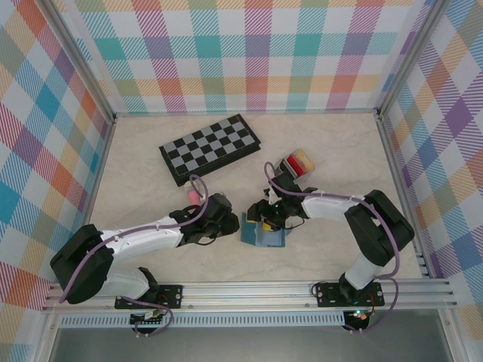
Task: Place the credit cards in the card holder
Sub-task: Flip over the card slot in the card holder, then move the storage box to the center of the table.
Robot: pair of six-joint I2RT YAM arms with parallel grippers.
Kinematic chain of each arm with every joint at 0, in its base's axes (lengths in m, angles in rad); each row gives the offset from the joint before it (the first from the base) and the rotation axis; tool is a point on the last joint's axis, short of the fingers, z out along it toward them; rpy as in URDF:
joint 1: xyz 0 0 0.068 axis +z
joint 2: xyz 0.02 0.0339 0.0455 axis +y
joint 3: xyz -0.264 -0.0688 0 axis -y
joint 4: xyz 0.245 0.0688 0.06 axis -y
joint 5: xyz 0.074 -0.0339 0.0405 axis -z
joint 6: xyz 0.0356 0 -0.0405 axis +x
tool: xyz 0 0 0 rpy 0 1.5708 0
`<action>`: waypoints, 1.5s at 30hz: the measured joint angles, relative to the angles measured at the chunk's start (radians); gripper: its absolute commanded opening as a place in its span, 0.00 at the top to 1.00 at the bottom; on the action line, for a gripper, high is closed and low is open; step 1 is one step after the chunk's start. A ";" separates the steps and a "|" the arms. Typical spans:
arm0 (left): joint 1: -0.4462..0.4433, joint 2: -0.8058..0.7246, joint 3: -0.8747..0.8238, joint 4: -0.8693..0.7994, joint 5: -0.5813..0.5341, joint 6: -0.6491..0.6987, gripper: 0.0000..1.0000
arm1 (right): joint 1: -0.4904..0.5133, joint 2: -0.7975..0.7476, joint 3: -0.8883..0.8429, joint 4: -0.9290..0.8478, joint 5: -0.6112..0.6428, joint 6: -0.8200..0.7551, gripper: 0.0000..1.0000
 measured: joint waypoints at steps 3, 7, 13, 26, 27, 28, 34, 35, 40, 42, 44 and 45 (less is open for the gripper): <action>0.000 0.000 0.003 -0.015 -0.007 0.000 0.69 | 0.000 -0.071 0.035 -0.111 0.072 -0.034 0.38; 0.001 0.000 0.032 -0.053 -0.024 0.001 0.66 | -0.011 -0.128 0.123 -0.236 0.145 -0.090 0.39; 0.008 0.043 0.167 -0.109 -0.027 0.010 0.61 | -0.083 -0.187 0.243 -0.423 0.286 -0.183 0.43; 0.095 0.370 0.579 -0.180 0.116 -0.007 0.58 | -0.396 -0.112 0.498 -0.631 0.364 -0.366 0.41; 0.103 0.397 0.610 -0.179 0.127 -0.008 0.59 | -0.416 -0.081 0.531 -0.632 0.368 -0.383 0.36; 0.112 0.419 0.631 -0.175 0.137 -0.009 0.58 | -0.438 -0.047 0.564 -0.632 0.370 -0.396 0.28; 0.172 0.471 0.628 -0.118 0.202 -0.061 0.51 | -0.561 0.214 0.787 -0.629 0.315 -0.465 0.19; 0.183 0.476 0.627 -0.105 0.215 -0.068 0.51 | -0.572 0.249 0.811 -0.619 0.301 -0.475 0.20; 0.228 0.485 0.626 -0.061 0.258 -0.079 0.46 | -0.578 0.445 0.997 -0.663 0.226 -0.511 0.22; 0.238 0.485 0.624 -0.047 0.271 -0.079 0.45 | -0.578 0.507 1.061 -0.689 0.208 -0.518 0.22; 0.243 0.485 0.622 -0.043 0.279 -0.079 0.44 | -0.578 0.550 1.101 -0.699 0.184 -0.524 0.20; 0.245 0.485 0.618 -0.043 0.283 -0.078 0.44 | -0.577 0.564 1.111 -0.704 0.169 -0.529 0.20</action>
